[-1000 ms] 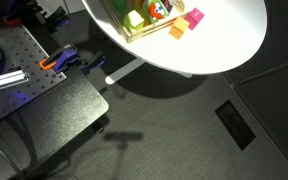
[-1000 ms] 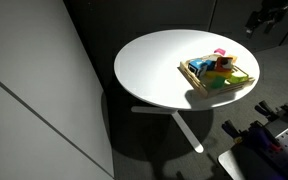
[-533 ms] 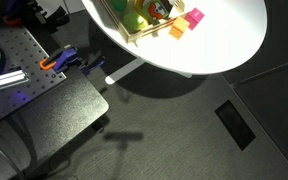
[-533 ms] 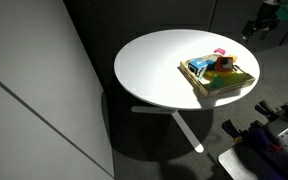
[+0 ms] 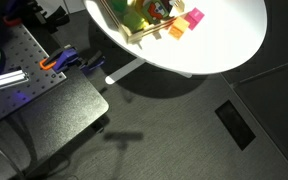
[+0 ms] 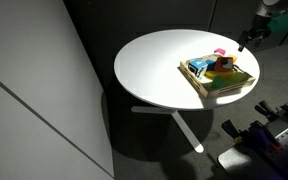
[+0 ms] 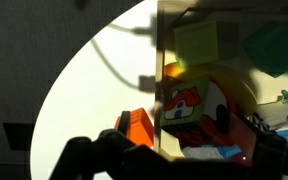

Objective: Remove the plush block from the wooden tray

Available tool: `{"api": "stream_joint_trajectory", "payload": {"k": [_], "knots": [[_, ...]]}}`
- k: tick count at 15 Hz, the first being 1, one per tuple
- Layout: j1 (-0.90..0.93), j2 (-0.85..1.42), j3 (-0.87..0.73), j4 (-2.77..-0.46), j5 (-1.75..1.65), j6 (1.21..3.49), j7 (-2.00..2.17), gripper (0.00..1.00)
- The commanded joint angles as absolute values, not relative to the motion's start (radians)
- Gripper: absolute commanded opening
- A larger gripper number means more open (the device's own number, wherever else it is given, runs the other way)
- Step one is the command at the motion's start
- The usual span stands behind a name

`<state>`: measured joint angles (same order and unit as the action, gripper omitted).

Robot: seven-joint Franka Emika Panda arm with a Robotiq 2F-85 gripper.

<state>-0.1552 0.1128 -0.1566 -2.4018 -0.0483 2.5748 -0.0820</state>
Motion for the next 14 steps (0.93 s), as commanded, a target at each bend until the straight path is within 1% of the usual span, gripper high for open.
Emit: {"api": "stream_joint_trajectory", "payload": {"k": [1,8,14], "knots": [[-0.156,0.155,-0.135,-2.365,-0.024,2.609,-0.153,1.00],[-0.146,0.227,-0.096,-2.327,-0.030,2.669,-0.168,1.00],[-0.138,0.304,-0.097,-2.319,-0.065,2.741,-0.149,1.00]]}}
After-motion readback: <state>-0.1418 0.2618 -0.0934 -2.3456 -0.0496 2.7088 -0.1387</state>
